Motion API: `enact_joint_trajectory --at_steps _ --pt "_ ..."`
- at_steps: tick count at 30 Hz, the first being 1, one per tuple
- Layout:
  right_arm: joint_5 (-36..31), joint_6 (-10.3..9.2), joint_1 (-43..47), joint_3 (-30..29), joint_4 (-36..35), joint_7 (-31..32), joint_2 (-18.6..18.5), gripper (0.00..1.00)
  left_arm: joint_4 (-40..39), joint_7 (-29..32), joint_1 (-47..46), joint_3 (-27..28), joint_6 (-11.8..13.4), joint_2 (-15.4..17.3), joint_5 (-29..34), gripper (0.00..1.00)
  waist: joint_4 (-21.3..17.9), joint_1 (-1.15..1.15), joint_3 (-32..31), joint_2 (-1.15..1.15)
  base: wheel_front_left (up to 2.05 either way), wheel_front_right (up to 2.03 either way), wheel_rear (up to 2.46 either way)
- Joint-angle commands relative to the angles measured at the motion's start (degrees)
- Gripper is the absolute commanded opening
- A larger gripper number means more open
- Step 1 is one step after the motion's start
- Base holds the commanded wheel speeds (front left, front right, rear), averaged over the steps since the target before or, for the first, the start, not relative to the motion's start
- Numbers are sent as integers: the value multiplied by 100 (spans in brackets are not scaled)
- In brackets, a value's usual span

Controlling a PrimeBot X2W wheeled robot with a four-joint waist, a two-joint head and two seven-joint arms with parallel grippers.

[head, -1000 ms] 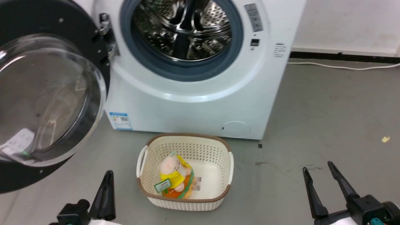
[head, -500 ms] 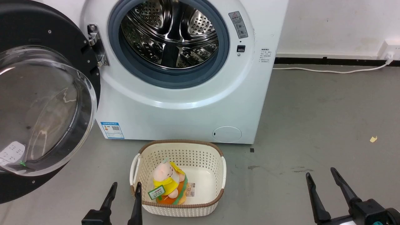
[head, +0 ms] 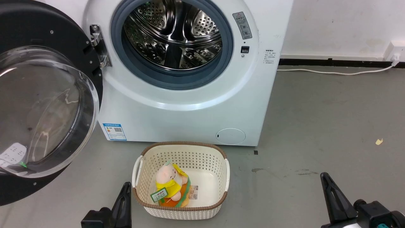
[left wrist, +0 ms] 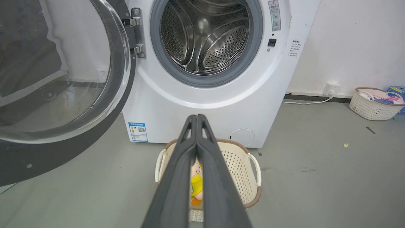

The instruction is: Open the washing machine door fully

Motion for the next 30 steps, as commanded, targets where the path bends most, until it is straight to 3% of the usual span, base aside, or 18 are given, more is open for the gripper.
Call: enact_joint_trajectory --at_steps 1,30 --pt "4 0 -27 11 -14 19 1 0 -26 18 -23 -1 9 1 21 0 -1 0 2 0 0 0 0" --pt "21 1 -156 81 -86 360 5 0 -213 358 -140 31 60 4 168 0 -22 0 47 0 0 0 0"
